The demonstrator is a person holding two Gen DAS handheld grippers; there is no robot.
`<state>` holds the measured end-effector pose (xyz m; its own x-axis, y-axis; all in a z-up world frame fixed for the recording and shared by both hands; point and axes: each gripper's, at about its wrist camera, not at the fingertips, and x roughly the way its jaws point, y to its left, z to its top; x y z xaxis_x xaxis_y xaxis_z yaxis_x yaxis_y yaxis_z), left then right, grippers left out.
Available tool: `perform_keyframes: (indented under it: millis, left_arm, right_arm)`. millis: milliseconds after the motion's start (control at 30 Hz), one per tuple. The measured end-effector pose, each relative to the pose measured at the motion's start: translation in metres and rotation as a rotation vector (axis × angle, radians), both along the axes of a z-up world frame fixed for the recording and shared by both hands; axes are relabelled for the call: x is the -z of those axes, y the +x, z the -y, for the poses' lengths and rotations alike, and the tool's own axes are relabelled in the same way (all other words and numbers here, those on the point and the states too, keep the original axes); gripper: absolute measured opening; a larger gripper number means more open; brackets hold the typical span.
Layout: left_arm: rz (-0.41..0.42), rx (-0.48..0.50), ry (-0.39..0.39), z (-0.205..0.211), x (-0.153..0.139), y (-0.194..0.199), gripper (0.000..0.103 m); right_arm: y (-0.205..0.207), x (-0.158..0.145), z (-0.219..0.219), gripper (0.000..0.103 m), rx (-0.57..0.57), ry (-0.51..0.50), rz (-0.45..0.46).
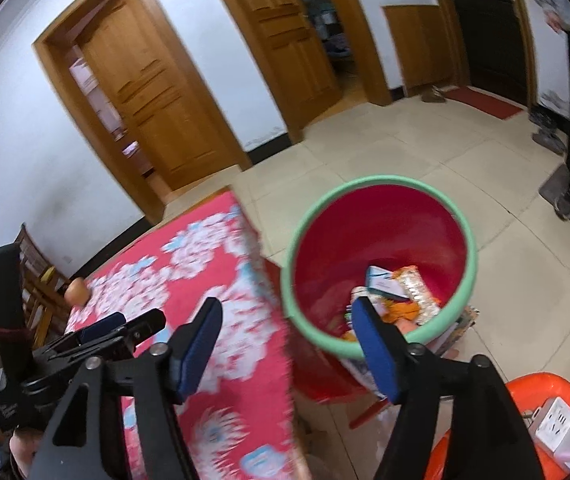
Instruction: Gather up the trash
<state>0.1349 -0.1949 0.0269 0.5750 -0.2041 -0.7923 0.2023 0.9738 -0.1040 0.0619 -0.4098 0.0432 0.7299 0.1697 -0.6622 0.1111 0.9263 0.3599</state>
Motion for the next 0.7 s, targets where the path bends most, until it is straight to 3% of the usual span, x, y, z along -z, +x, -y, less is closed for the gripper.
perform_keyframes:
  millis: [233,400,500,700]
  left_arm:
    - [0.013,-0.113,0.008,-0.076,-0.007,-0.029,0.075]
    - [0.029,-0.174,-0.005,-0.121,-0.011,-0.056,0.075]
    - [0.045,-0.202,-0.006,-0.139,-0.014,-0.072,0.081]
    - [0.074,-0.239,0.002,-0.163,-0.016,-0.103,0.085]
  right_arm:
    - [-0.017,-0.018,-0.055,0.080,-0.123,0.057,0.006]
    - [-0.034,-0.025,-0.089,0.086,-0.160,0.042,0.025]
    - [-0.043,-0.026,-0.108,0.091,-0.170,0.030,0.026]
    - [-0.061,-0.024,-0.139,0.092,-0.194,0.012,0.034]
